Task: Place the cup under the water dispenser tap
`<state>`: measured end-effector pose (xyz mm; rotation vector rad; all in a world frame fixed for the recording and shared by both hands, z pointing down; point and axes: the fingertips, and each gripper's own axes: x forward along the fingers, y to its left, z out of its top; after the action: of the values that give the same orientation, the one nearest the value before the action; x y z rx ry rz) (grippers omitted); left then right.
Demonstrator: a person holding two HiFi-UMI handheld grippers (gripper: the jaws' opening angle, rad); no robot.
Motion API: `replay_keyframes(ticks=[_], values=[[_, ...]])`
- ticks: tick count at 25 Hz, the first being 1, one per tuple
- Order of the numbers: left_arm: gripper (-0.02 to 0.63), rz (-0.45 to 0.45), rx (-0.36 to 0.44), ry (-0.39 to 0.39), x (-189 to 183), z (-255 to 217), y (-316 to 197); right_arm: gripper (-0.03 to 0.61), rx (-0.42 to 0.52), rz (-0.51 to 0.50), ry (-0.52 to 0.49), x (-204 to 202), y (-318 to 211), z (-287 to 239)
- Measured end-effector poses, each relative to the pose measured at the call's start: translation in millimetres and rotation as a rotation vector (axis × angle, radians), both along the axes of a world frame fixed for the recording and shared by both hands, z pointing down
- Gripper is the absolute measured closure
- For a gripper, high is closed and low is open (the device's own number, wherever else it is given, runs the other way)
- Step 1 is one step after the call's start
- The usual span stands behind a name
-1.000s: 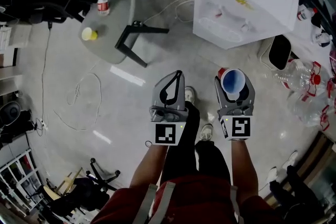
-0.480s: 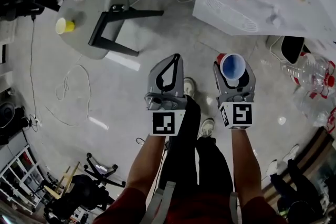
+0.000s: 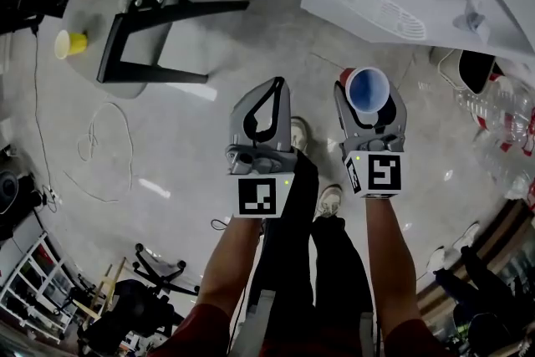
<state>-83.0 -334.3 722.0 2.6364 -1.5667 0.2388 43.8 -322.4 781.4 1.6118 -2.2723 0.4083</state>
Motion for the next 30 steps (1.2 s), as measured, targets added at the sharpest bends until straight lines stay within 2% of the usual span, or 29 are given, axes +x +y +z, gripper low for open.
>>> replay_keyframes(ticks=[6, 14, 24, 30], values=[[0.614, 0.011, -0.037, -0.018, 2, 22, 1, 0.288, -0.010, 0.002, 0.009, 3, -13, 16], [0.614, -0.006, -0.057, -0.011, -2, 27, -7, 0.288, 0.025, -0.002, 0.024, 4, -59, 8], [0.614, 0.005, -0.056, -0.007, 6, 25, -20, 0.288, 0.048, 0.058, 0.015, 17, -127, 3], [0.614, 0.015, -0.056, -0.002, 8, 24, -20, 0.288, 0.056, 0.069, 0.065, 17, -149, 8]])
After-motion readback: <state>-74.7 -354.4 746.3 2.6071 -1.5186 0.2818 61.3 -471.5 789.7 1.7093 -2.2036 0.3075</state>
